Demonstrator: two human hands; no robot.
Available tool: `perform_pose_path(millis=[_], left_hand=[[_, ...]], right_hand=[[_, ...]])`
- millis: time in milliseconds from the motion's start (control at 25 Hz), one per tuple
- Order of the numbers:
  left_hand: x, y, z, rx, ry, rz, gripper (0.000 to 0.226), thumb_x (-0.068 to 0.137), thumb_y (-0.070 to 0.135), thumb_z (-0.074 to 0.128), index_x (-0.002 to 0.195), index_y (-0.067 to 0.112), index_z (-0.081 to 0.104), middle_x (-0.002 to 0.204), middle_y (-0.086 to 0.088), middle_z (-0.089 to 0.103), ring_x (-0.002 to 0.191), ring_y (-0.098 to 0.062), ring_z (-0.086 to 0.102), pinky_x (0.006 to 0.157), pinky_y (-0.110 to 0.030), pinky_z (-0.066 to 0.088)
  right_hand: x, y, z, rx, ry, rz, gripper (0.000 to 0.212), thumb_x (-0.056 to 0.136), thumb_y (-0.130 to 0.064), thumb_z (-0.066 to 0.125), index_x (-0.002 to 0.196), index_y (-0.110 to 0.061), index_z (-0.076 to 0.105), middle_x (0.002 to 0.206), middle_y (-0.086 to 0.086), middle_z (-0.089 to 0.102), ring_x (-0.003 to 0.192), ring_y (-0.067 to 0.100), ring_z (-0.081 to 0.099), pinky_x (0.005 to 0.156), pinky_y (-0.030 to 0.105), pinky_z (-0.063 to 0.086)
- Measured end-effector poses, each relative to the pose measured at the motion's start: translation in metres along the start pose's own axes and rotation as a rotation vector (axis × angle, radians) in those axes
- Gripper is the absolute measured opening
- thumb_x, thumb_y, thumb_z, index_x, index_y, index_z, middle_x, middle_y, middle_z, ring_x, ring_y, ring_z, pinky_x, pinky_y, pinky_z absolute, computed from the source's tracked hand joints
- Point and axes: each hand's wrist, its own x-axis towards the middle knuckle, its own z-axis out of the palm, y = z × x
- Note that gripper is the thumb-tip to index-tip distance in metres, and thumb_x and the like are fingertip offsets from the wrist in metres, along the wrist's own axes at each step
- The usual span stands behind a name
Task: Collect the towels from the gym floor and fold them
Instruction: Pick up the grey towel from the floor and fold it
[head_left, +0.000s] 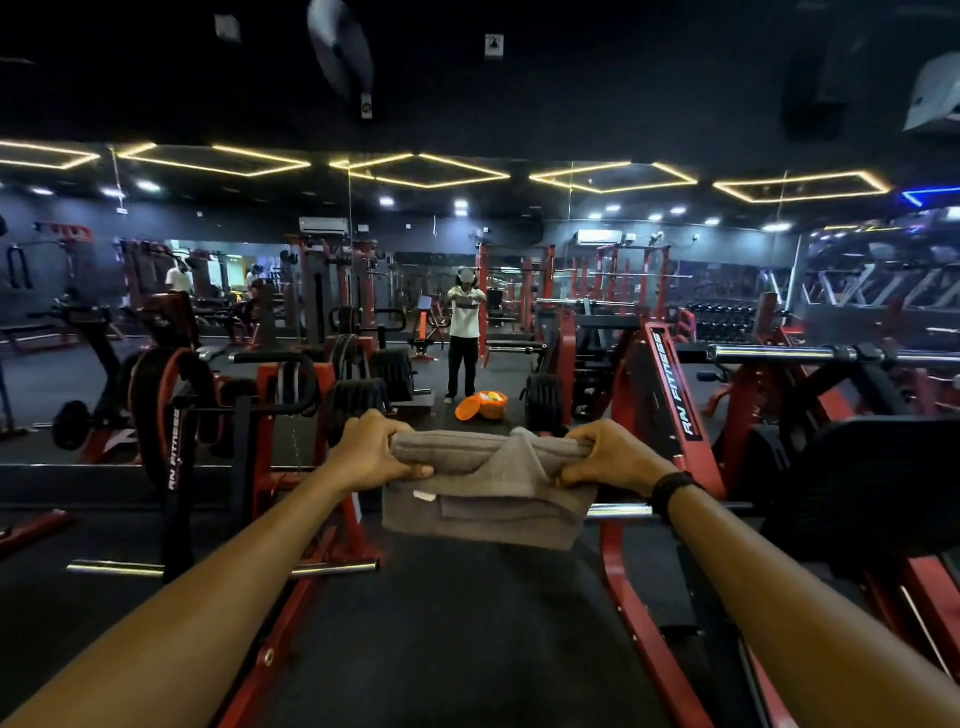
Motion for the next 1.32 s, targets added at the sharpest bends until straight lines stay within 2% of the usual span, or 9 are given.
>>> perform_pose_path(millis=[120,240,360,480,600,880,1000,1240,1320], left_hand=[[-0.005,0.002,0.0,-0.142,-0.053,-0.071,0.031,0.057,0.043,0.087,0.074,0.025,0.07,0.079,0.001,0.072,0.079,-0.015,0.066,0.072,-0.034,0.05],[-0.002,0.007,-0.001,-0.242,-0.115,-0.088,0.055,0.047,0.05,0.085,0.089,0.017,0.071,0.092,-0.006,0.072,0.089,-0.019,0.067,0.08,-0.035,0.053],[0.009,0.016,-0.004,-0.21,-0.125,-0.144,0.041,0.071,0.032,0.082,0.103,0.014,0.063,0.104,-0.008,0.064,0.095,-0.019,0.062,0.082,-0.031,0.052],[0.017,0.025,-0.009,-0.159,-0.067,-0.186,0.032,0.083,0.029,0.072,0.109,0.016,0.058,0.107,-0.007,0.06,0.097,-0.018,0.059,0.08,-0.027,0.046],[0.019,0.03,0.004,-0.088,-0.075,-0.223,0.033,0.084,0.03,0.07,0.111,0.014,0.059,0.108,-0.005,0.057,0.094,-0.016,0.057,0.076,-0.024,0.043],[0.013,0.016,0.089,0.017,-0.205,-0.241,0.034,0.081,0.032,0.073,0.107,0.011,0.065,0.107,-0.012,0.064,0.091,-0.017,0.057,0.078,-0.022,0.041],[0.009,-0.008,0.145,0.035,-0.353,-0.265,0.032,0.081,0.035,0.073,0.103,0.013,0.066,0.103,-0.009,0.066,0.092,-0.019,0.061,0.08,-0.025,0.045],[0.033,-0.06,0.253,0.031,-0.659,-0.265,0.032,0.084,0.033,0.07,0.107,0.013,0.065,0.108,-0.006,0.065,0.098,-0.019,0.06,0.091,-0.031,0.047],[0.047,-0.08,0.293,0.02,-0.74,-0.256,0.029,0.084,0.033,0.07,0.106,0.014,0.065,0.11,-0.007,0.066,0.102,-0.021,0.061,0.095,-0.035,0.048]], right_hand=[[-0.005,0.002,-0.007,0.128,-0.017,-0.05,0.034,0.062,-0.03,0.079,0.087,-0.009,0.068,0.091,0.016,0.065,0.086,0.028,0.06,0.075,0.035,0.05],[-0.01,-0.002,-0.012,0.314,0.014,-0.089,0.028,0.07,-0.019,0.073,0.092,-0.007,0.058,0.089,0.012,0.061,0.081,0.019,0.058,0.075,0.03,0.051],[-0.003,-0.004,-0.026,0.184,0.082,-0.155,0.019,0.078,-0.009,0.073,0.086,-0.01,0.055,0.083,0.01,0.059,0.076,0.016,0.056,0.071,0.032,0.049],[0.001,-0.002,-0.041,-0.027,0.1,-0.112,0.02,0.076,-0.015,0.074,0.082,-0.018,0.055,0.088,0.009,0.062,0.081,0.019,0.057,0.075,0.037,0.049],[0.003,0.01,-0.043,-0.169,0.067,-0.041,0.029,0.073,-0.024,0.074,0.076,-0.033,0.047,0.088,0.002,0.059,0.082,0.018,0.055,0.068,0.03,0.045],[-0.003,0.071,-0.027,-0.396,0.012,0.155,0.036,0.07,-0.035,0.078,0.094,-0.017,0.057,0.105,0.009,0.06,0.095,0.028,0.058,0.083,0.04,0.051],[-0.015,0.112,0.006,-0.412,-0.036,0.275,0.036,0.066,-0.04,0.079,0.077,-0.024,0.048,0.104,0.014,0.062,0.097,0.033,0.06,0.081,0.038,0.051],[-0.038,0.214,0.086,-0.407,-0.154,0.585,0.056,0.069,-0.045,0.078,0.11,-0.014,0.057,0.115,0.016,0.06,0.105,0.036,0.059,0.087,0.042,0.05],[-0.046,0.253,0.115,-0.398,-0.172,0.692,0.052,0.072,-0.047,0.074,0.109,-0.015,0.055,0.115,0.017,0.06,0.104,0.037,0.059,0.084,0.04,0.048]])
